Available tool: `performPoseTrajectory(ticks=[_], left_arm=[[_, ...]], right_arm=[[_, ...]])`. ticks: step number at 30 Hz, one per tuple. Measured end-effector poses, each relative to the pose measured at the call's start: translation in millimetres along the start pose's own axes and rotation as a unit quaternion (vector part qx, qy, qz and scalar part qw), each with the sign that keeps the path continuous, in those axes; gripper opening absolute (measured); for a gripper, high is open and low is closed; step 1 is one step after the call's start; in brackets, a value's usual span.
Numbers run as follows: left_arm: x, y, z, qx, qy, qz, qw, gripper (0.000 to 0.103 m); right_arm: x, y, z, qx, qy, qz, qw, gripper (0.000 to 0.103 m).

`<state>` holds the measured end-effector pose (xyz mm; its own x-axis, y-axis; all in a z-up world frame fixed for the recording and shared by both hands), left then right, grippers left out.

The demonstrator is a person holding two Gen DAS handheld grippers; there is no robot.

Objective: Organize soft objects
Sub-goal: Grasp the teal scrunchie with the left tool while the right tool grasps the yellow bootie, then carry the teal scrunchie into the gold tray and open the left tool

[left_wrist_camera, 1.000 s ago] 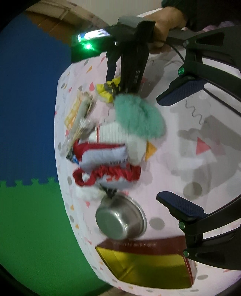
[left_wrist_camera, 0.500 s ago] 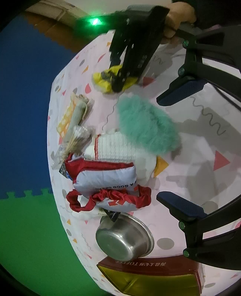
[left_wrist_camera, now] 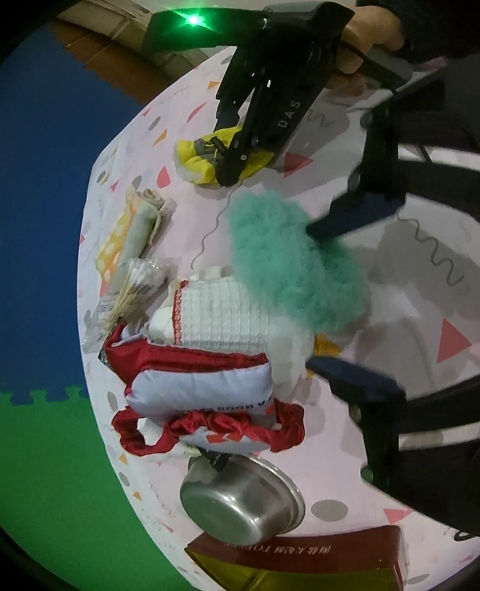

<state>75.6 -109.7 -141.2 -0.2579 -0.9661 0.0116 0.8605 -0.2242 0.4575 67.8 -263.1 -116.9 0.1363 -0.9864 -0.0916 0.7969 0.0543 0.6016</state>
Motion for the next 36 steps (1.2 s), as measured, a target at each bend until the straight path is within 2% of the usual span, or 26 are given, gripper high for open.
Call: performPoseTrajectory(ticks=[3,5,13,20,28,36], left_arm=[[0,-1,-2,-0.011,-0.02,0.013,0.9996,0.028],[0,-2,3,-0.005,-0.024,0.017,0.9996,0.018],[-7,-9,27,0.008,-0.044,0.012,0.9989,0.014],[-9,-5,49,0.03,-0.045,0.007,0.9985,0.012],[-40,12,76,0.063,-0.001,0.022,0.9978,0.012],[-109,19,88,0.072,0.071,0.065,0.9928,0.012]], right_arm=[[0,0,0,0.0,0.001,-0.001,1.0,0.041],[0,0,0,0.0,0.001,-0.001,1.0,0.041],[0,0,0,0.001,0.001,-0.001,1.0,0.041],[0,0,0,0.001,0.001,-0.001,1.0,0.041],[0,0,1,0.001,0.0,-0.001,1.0,0.041],[-1,0,1,0.001,-0.001,0.0,1.0,0.041]])
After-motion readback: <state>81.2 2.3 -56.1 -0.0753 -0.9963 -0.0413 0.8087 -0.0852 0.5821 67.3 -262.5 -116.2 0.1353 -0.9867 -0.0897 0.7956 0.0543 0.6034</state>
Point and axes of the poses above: each gripper's, at about its wrist camera, not at the fingertips, and z roughly against the way its jaws point, x to its right, y to its top, the point moved 5 cm from there along -z, roughly the way its jaws point, and after that the axes turned 5 degrees about y, right-handed, at the moved point
